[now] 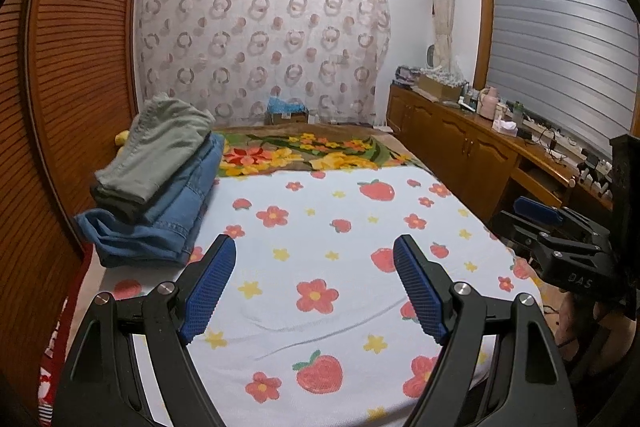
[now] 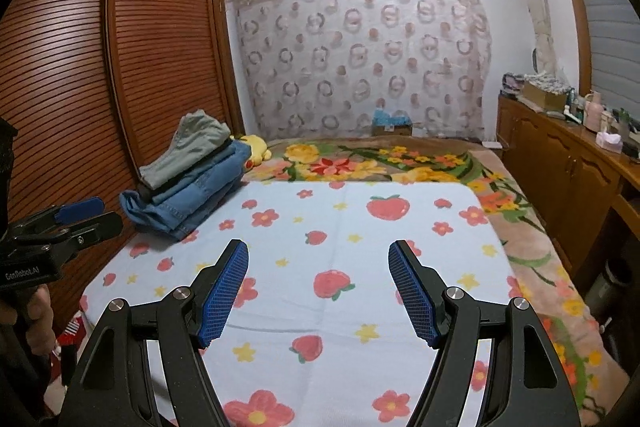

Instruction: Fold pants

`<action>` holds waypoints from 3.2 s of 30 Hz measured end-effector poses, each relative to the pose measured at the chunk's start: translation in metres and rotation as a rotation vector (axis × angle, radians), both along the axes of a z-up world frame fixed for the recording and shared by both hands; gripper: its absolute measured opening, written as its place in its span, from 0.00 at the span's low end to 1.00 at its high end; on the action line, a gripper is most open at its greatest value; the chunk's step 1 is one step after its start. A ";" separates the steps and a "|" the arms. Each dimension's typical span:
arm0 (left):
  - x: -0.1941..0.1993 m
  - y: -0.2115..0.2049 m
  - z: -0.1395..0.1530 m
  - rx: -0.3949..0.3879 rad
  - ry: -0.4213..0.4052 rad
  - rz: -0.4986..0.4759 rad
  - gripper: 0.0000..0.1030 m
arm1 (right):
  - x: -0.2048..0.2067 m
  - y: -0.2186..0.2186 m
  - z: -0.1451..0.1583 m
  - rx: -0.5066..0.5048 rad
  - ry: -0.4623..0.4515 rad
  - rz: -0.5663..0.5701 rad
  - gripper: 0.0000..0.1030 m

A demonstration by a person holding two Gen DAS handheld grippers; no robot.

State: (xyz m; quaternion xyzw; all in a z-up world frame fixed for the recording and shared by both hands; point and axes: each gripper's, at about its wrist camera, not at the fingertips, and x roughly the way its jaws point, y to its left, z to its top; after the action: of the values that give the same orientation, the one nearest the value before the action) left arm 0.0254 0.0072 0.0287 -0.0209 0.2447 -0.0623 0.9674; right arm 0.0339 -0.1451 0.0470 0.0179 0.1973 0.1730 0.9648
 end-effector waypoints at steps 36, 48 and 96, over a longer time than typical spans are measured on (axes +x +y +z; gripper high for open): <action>-0.019 0.010 0.017 0.037 -0.056 0.060 0.79 | -0.037 0.000 -0.003 -0.003 -0.090 -0.050 0.73; -0.020 0.010 0.017 0.037 -0.056 0.059 0.79 | -0.036 -0.002 -0.004 -0.007 -0.093 -0.048 0.73; -0.020 0.010 0.019 0.033 -0.055 0.061 0.79 | -0.036 -0.007 -0.007 -0.010 -0.102 -0.040 0.73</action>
State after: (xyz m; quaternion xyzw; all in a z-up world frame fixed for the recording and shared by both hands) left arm 0.0058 0.0173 0.0475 -0.0106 0.2182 -0.0295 0.9754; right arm -0.0024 -0.1523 0.0405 0.0084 0.1484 0.1533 0.9769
